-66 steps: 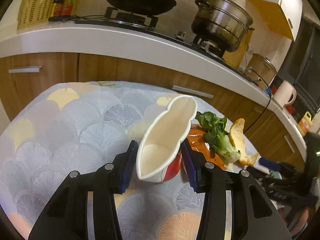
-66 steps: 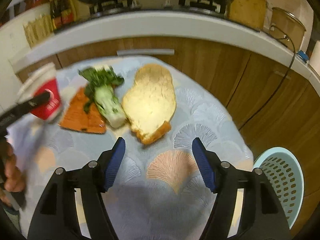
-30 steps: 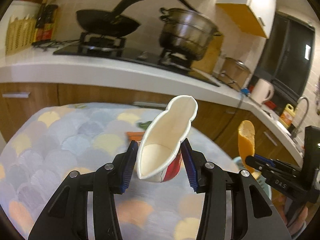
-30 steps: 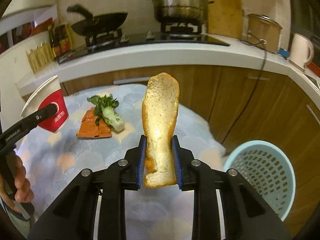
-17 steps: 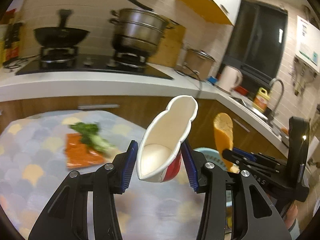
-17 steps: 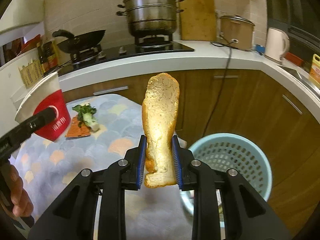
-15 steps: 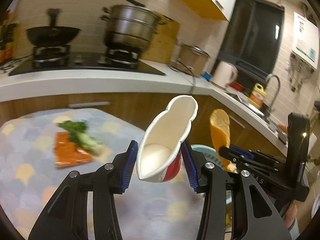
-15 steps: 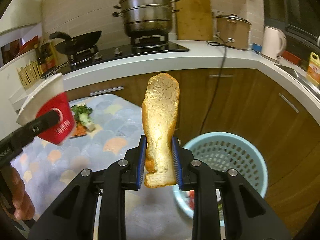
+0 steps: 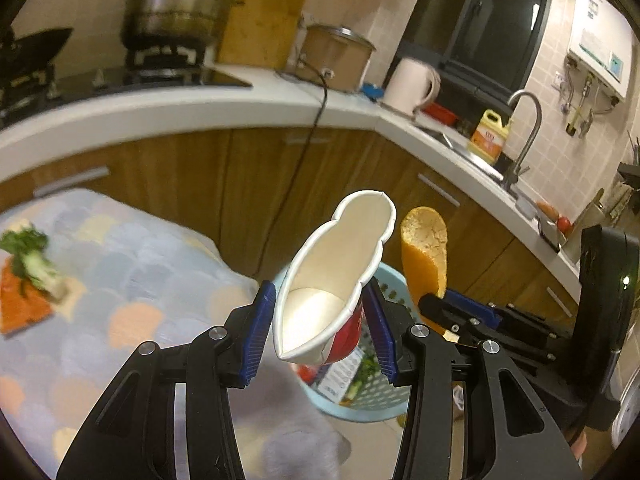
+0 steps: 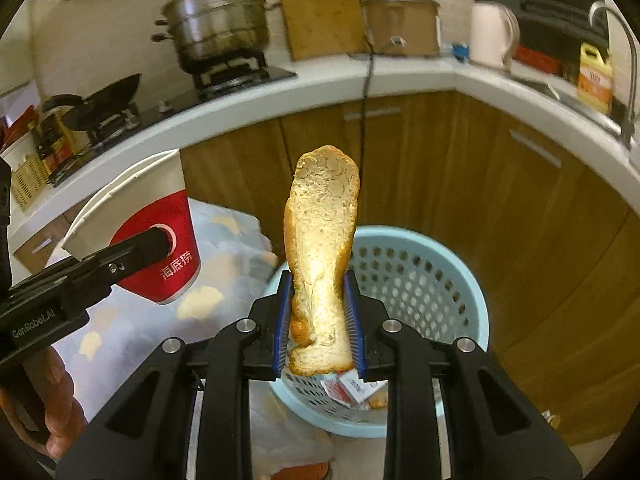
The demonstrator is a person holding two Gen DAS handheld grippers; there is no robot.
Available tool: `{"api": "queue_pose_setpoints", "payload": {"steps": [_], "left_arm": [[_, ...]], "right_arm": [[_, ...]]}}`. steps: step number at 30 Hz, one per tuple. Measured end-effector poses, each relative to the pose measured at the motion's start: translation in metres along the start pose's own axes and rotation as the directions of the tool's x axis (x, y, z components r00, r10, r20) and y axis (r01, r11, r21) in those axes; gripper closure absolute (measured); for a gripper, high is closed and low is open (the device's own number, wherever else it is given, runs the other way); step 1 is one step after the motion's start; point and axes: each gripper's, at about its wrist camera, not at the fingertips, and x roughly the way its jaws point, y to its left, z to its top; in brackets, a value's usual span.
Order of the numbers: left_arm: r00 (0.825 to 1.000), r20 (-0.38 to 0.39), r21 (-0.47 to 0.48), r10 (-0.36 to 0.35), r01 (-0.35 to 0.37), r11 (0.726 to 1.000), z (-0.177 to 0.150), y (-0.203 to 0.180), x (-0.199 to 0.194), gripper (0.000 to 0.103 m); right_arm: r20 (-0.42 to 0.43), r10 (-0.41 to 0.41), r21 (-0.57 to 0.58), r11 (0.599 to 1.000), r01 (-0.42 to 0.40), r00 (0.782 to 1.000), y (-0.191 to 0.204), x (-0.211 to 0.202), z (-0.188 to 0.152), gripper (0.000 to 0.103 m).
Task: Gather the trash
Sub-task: 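Carry the cup and bread crust over the basket and open both tools, then move both tools back from the basket to the table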
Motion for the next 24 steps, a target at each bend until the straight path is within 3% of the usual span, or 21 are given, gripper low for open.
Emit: {"api": "queue_pose_setpoints", "payload": {"steps": [9,13,14,16,17,24], "left_arm": [[0.988,-0.155,0.023,0.012,-0.008,1.000,-0.022,-0.014,0.060,0.059],[0.983,-0.180,0.036,0.023,-0.017,0.999,-0.025,-0.015,0.074,0.057],[0.981,-0.192,0.035,0.020,-0.013,0.999,-0.025,-0.016,0.077,0.052],[0.979,-0.200,0.042,0.037,-0.029,0.999,-0.027,-0.016,0.081,0.045],[0.979,-0.199,0.044,0.036,-0.027,0.999,-0.028,-0.016,0.081,0.044],[0.982,-0.186,0.024,0.033,-0.029,0.999,-0.025,-0.012,0.075,0.044]], "right_arm": [[-0.181,0.004,0.141,0.990,0.022,0.983,-0.051,0.056,-0.032,0.076],[-0.205,-0.003,0.168,0.985,0.039,0.979,-0.061,0.066,-0.040,0.073],[-0.213,-0.001,0.168,0.985,0.038,0.977,-0.062,0.069,-0.041,0.072],[-0.224,-0.004,0.168,0.985,0.042,0.975,-0.063,0.072,-0.042,0.054],[-0.220,-0.002,0.175,0.984,0.041,0.975,-0.063,0.071,-0.043,0.052],[-0.190,0.009,0.191,0.981,0.028,0.982,-0.065,0.063,-0.040,0.051]]}}
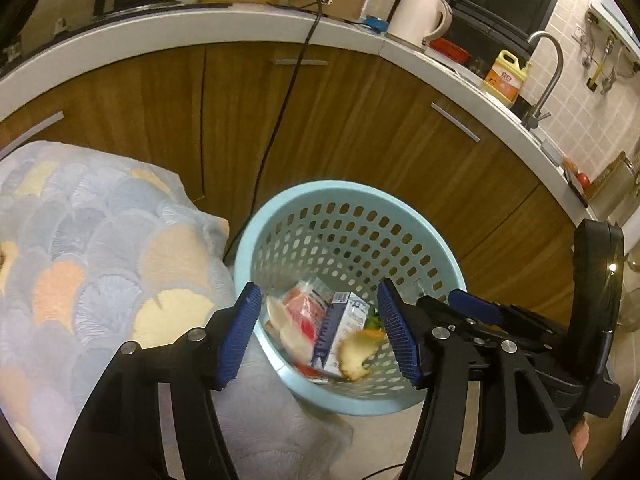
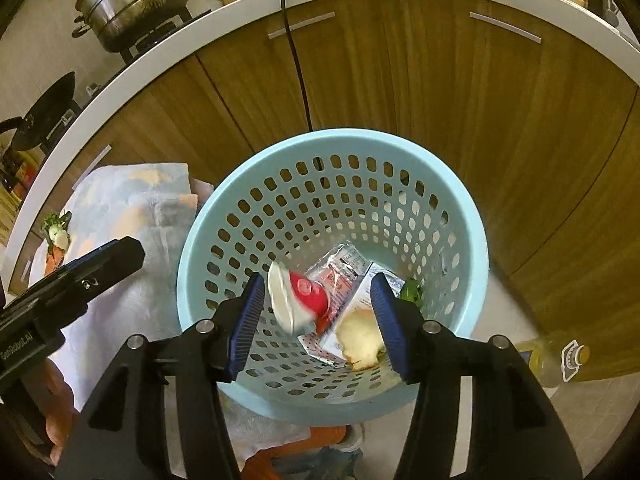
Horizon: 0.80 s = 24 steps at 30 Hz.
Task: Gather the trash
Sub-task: 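Move both tools back from the basket to the table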
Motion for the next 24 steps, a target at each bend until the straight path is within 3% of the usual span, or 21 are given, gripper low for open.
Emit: {"api": "queue_pose_setpoints", "payload": {"steps": [5,12,20,24], "left_arm": [[1.000,0.030,-0.009,-0.007,0.007,1.000,0.000,0.004,-0.017,0.044],[0.994,0.106,-0.046,0.014,-0.009,0.999,-0.006,0.024,-0.056,0.044],[0.966,0.209,-0.118,0.153,-0.130,0.984,-0.025,0.076,-0.115,0.044],[0.947,0.236,-0.173,0.218,-0.180,0.968,-0.032,0.111,-0.143,0.044]], "right_arm": [[0.021,0.019,-0.030,0.999,-0.019,1.000,0.011,-0.010,0.001,0.051],[0.078,0.074,-0.130,0.989,-0.063,0.994,0.057,-0.035,0.004,0.051],[0.122,0.159,-0.292,0.949,-0.118,0.980,0.135,-0.060,0.005,0.053],[0.114,0.199,-0.369,0.918,-0.144,0.973,0.179,-0.062,0.005,0.062]]}}
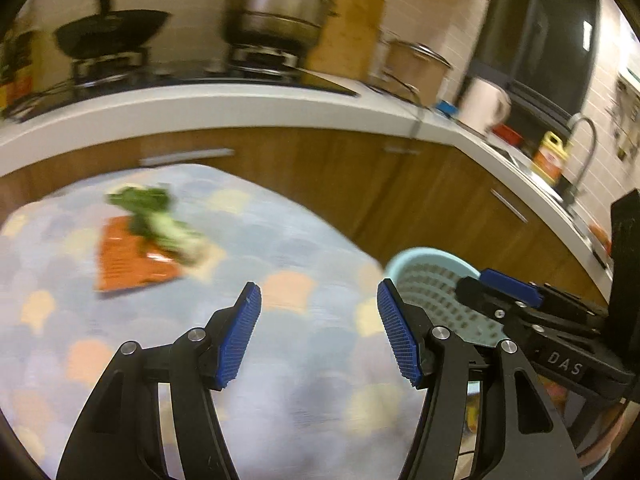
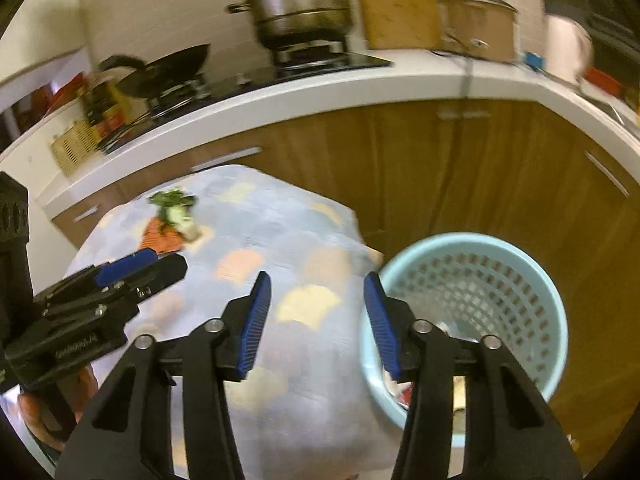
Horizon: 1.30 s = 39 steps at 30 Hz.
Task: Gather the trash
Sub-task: 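Move both tools back from the basket to the table, then grasp the orange snack packet with the left tool while the right tool grasps the bok choy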
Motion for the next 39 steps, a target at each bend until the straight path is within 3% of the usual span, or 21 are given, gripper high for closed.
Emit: {"api": "queue_pose_setpoints", "payload": {"steps": [5,11,16,20,32,39], "left_arm": [[0.996,0.012,-0.108,0.085,-0.083,0.991,0.006,0.059,-0.019,0.044],[0.987,-0.022,-0.250,0.159,-0.159,0.955,0.004,0.123,-0.024,0.045],[0.982,-0.072,-0.296,0.176,-0.189,0.936,-0.001,0.148,-0.007,0.046],[0.983,-0.114,-0.332,0.147,-0.177,0.927,-0.004,0.164,0.013,0.046],[0.984,-0.125,-0.272,0.124,-0.154,0.950,0.002,0.165,0.033,0.048],[0.986,-0.122,-0.249,0.113,-0.141,0.958,0.005,0.168,0.036,0.048]], "right_arm": [[0.010,0.042,-0.093,0.995,-0.041,0.999,0.043,0.010,0.011,0.064],[0.020,0.100,-0.196,0.976,-0.094,0.995,0.086,0.024,0.024,0.064],[0.014,0.140,-0.262,0.956,-0.131,0.990,0.113,0.045,0.037,0.064],[-0.011,0.158,-0.289,0.945,-0.154,0.987,0.127,0.070,0.046,0.064],[-0.185,0.216,-0.317,0.910,-0.267,0.959,0.147,0.163,0.060,0.064],[-0.250,0.270,-0.262,0.906,-0.333,0.930,0.144,0.191,0.064,0.064]]}}
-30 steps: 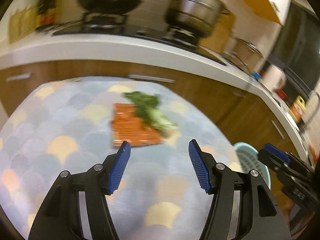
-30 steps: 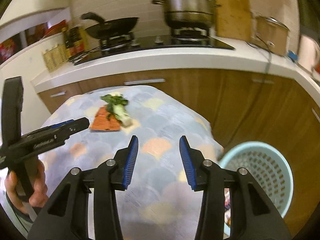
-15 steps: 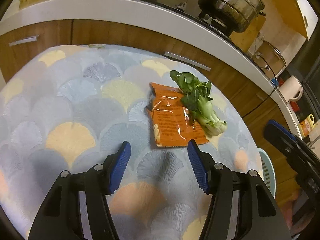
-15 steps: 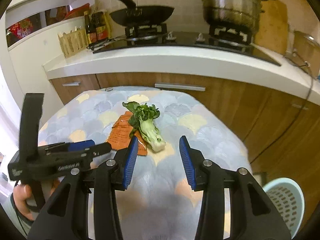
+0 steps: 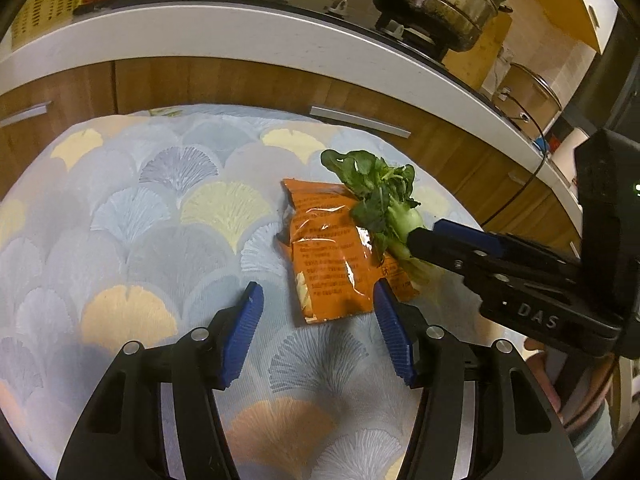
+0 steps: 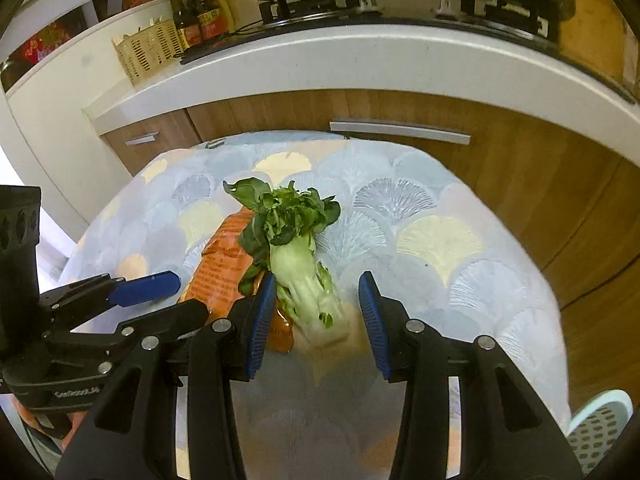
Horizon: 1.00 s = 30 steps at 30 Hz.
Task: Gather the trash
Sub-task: 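Grasp the orange snack packet with the left tool while the right tool grasps the bok choy, then lift the snack packet with the left tool while the right tool lifts the bok choy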
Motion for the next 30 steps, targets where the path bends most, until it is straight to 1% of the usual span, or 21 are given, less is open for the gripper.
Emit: {"api": "queue_pose_setpoints", "payload": {"steps": [3,8,10,12,14,16,18,19,20,21,24,27,29,30], "left_arm": [[1.000,0.000,0.002,-0.002,0.002,1.000,0.003,0.000,0.003,0.048],[1.000,-0.002,0.024,0.002,-0.002,1.000,0.004,-0.004,0.006,0.048],[1.000,-0.001,0.031,0.007,-0.007,0.999,0.005,-0.005,0.007,0.048],[1.000,-0.001,0.031,0.009,-0.009,0.999,0.005,-0.006,0.007,0.048],[1.000,-0.002,0.031,0.004,-0.004,1.000,0.007,-0.008,0.009,0.048],[1.000,-0.005,0.035,0.003,-0.003,0.999,0.012,-0.012,0.014,0.046],[1.000,-0.012,0.037,0.001,-0.001,0.999,0.015,-0.017,0.019,0.041],[1.000,-0.014,0.038,0.009,-0.009,0.999,0.017,-0.021,0.023,0.036],[1.000,-0.014,0.041,0.020,-0.019,0.999,0.019,-0.024,0.026,0.033],[0.999,-0.011,0.051,0.043,-0.042,0.998,0.020,-0.029,0.030,0.031],[0.994,-0.003,0.090,0.107,-0.106,0.990,0.023,-0.045,0.041,0.028],[0.983,0.014,0.134,0.182,-0.182,0.974,0.025,-0.058,0.052,0.028],[0.975,0.023,0.162,0.223,-0.223,0.961,0.025,-0.065,0.057,0.029],[0.972,0.027,0.168,0.233,-0.234,0.958,0.025,-0.066,0.057,0.032]], "right_arm": [[-0.011,0.021,-0.003,1.000,-0.021,1.000,0.001,0.006,0.002,0.064],[-0.036,0.023,-0.005,1.000,-0.023,0.999,0.004,0.017,-0.001,0.064],[-0.026,0.039,0.016,0.999,-0.039,0.999,0.001,0.015,-0.002,0.073],[-0.018,0.065,0.045,0.997,-0.064,0.998,-0.004,0.012,-0.003,0.074],[0.009,0.053,0.070,0.996,-0.054,0.999,-0.011,0.003,-0.005,0.075],[0.032,0.053,0.103,0.993,-0.056,0.998,-0.020,-0.008,-0.008,0.075],[0.055,0.058,0.130,0.989,-0.065,0.997,-0.029,-0.018,-0.012,0.075],[0.066,0.039,0.143,0.989,-0.048,0.997,-0.034,-0.025,-0.015,0.075],[0.070,0.021,0.146,0.989,-0.031,0.997,-0.037,-0.028,-0.017,0.075],[0.073,-0.003,0.149,0.989,-0.008,0.997,-0.040,-0.030,-0.020,0.075],[0.065,-0.030,0.175,0.984,0.018,0.997,-0.050,-0.031,-0.028,0.074],[0.062,-0.039,0.223,0.975,0.025,0.997,-0.064,-0.031,-0.036,0.075],[0.078,-0.045,0.247,0.969,0.024,0.996,-0.070,-0.037,-0.039,0.074],[0.085,-0.052,0.253,0.967,0.029,0.995,-0.072,-0.042,-0.040,0.074]]}}
